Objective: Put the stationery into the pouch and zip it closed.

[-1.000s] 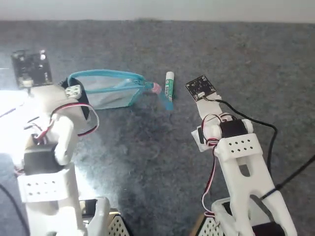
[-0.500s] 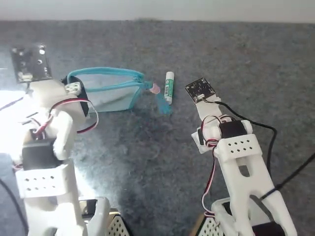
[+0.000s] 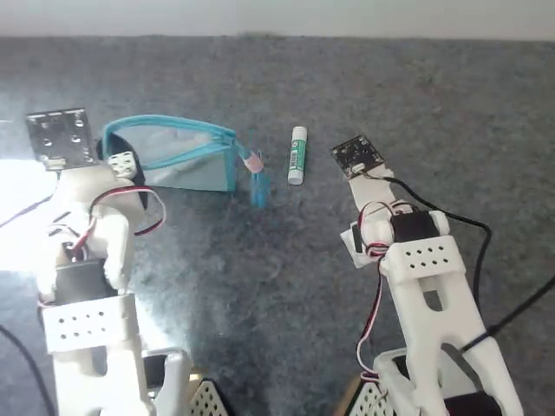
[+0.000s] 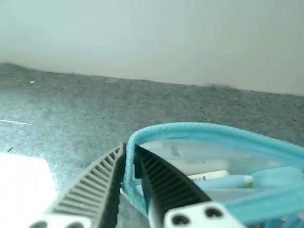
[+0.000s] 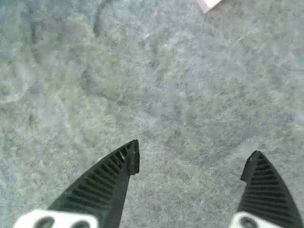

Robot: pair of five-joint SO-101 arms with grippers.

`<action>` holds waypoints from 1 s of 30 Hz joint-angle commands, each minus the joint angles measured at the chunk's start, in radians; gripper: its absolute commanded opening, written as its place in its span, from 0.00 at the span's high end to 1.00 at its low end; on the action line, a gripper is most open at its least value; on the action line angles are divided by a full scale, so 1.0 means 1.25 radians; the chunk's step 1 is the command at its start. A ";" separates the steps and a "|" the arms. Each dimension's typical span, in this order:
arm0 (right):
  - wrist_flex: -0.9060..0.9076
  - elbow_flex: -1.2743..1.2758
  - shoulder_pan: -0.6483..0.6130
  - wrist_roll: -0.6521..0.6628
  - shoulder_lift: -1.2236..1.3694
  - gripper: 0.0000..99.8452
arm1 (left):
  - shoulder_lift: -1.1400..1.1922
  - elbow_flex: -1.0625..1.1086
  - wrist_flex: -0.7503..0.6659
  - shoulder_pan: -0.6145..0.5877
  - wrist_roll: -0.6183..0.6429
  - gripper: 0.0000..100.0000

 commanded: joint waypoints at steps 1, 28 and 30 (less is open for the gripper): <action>0.026 -0.107 0.015 0.004 -0.023 0.66 | 0.042 0.155 0.048 -0.026 -0.018 0.99; 0.137 -1.014 0.010 -0.220 0.886 0.77 | -0.236 0.228 0.104 -0.017 -0.021 0.99; 0.141 -1.094 0.012 -0.231 0.970 0.77 | -0.222 0.225 0.103 -0.016 -0.021 0.99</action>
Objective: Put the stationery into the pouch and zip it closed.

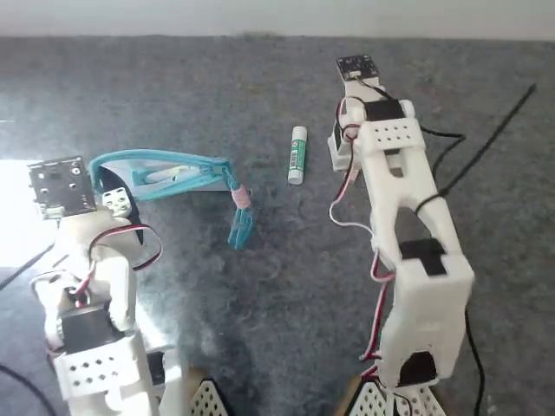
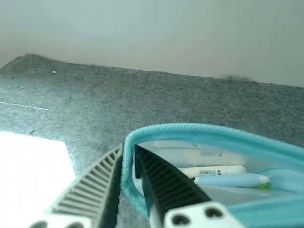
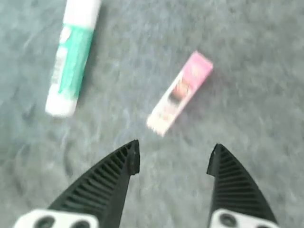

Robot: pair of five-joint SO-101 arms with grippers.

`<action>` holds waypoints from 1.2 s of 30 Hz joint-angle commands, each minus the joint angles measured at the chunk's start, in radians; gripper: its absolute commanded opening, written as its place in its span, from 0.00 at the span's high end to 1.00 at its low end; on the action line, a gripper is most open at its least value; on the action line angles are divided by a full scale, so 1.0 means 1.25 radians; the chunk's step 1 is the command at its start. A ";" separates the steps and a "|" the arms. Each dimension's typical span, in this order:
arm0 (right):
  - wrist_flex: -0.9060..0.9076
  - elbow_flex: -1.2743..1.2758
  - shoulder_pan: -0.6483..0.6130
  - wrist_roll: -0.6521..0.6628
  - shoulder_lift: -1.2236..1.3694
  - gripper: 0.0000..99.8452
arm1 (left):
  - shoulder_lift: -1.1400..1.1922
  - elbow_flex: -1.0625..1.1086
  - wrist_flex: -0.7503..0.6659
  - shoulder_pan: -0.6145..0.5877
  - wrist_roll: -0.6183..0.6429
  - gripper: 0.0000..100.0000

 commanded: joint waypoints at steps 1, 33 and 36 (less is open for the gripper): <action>0.015 -0.183 -0.002 -0.025 0.120 0.76 | 0.056 0.069 0.045 0.026 0.001 0.99; 0.406 -0.804 -0.004 0.020 0.408 0.99 | 0.069 0.077 0.033 0.022 -0.001 0.99; 0.406 -0.670 -0.036 0.070 0.217 0.99 | 0.069 0.099 0.000 0.025 -0.002 0.99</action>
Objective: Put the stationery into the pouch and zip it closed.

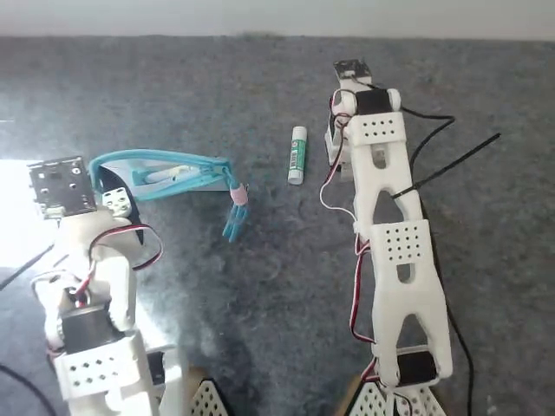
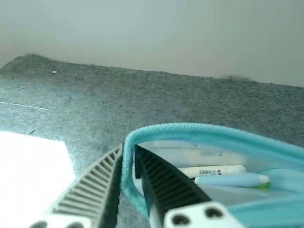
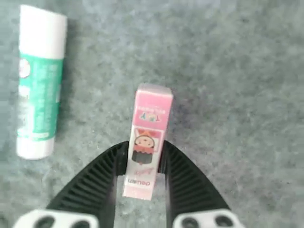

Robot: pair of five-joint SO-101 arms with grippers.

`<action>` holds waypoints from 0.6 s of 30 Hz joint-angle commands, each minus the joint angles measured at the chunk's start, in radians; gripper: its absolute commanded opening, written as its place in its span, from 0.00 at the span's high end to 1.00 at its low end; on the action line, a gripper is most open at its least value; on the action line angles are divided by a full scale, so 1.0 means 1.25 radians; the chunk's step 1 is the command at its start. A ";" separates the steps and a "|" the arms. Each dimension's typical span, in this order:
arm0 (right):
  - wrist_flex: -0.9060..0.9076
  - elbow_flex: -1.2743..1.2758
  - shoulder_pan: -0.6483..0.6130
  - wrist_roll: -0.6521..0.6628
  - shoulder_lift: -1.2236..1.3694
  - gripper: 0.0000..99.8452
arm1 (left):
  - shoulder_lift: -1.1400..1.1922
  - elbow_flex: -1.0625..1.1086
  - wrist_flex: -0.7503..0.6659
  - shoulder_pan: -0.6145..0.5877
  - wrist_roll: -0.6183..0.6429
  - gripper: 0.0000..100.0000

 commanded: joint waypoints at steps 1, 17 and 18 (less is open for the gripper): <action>0.039 0.152 -0.048 0.065 -0.311 0.99 | 0.069 0.100 -0.011 0.025 -0.002 0.99; 0.035 1.035 -0.359 0.182 -1.206 0.99 | 0.069 0.238 -0.151 0.169 -0.009 0.99; 0.035 1.038 -0.366 0.182 -1.208 0.99 | 0.070 0.246 -0.158 0.188 -0.020 0.99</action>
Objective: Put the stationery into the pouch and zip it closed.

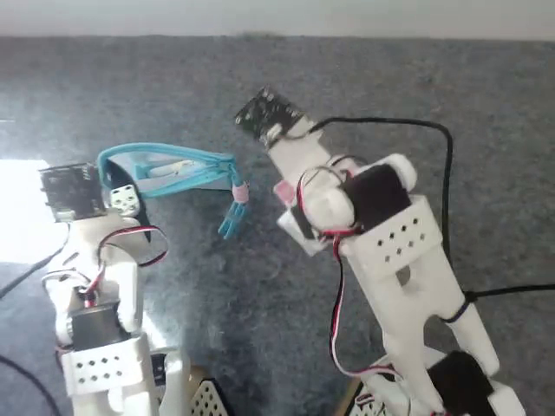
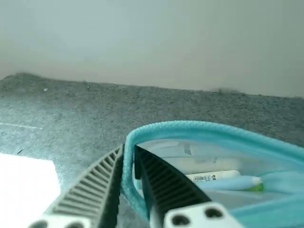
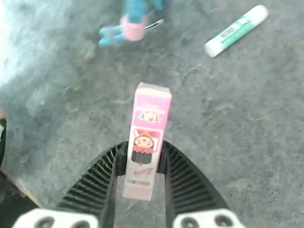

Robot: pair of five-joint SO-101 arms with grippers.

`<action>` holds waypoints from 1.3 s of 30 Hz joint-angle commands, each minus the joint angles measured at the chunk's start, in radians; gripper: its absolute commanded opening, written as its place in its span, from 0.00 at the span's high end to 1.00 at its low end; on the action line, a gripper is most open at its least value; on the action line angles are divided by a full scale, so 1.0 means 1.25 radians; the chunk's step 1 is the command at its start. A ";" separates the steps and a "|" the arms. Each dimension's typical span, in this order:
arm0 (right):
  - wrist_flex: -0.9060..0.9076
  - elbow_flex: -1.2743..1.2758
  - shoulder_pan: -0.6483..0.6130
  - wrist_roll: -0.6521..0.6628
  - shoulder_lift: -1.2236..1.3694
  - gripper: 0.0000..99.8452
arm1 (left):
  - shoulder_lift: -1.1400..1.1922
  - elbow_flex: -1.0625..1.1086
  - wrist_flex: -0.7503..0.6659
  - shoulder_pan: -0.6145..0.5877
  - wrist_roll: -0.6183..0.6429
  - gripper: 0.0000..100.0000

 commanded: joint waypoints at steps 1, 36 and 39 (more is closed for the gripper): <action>0.035 0.016 -0.028 -0.012 -0.051 0.99 | 0.071 0.150 -0.006 0.118 -0.020 0.99; -0.123 0.032 -0.018 -0.141 0.251 0.99 | 0.071 0.094 0.037 0.194 0.026 0.99; -0.133 0.010 -0.015 -0.163 0.288 0.99 | 0.071 0.088 0.037 0.191 0.026 0.99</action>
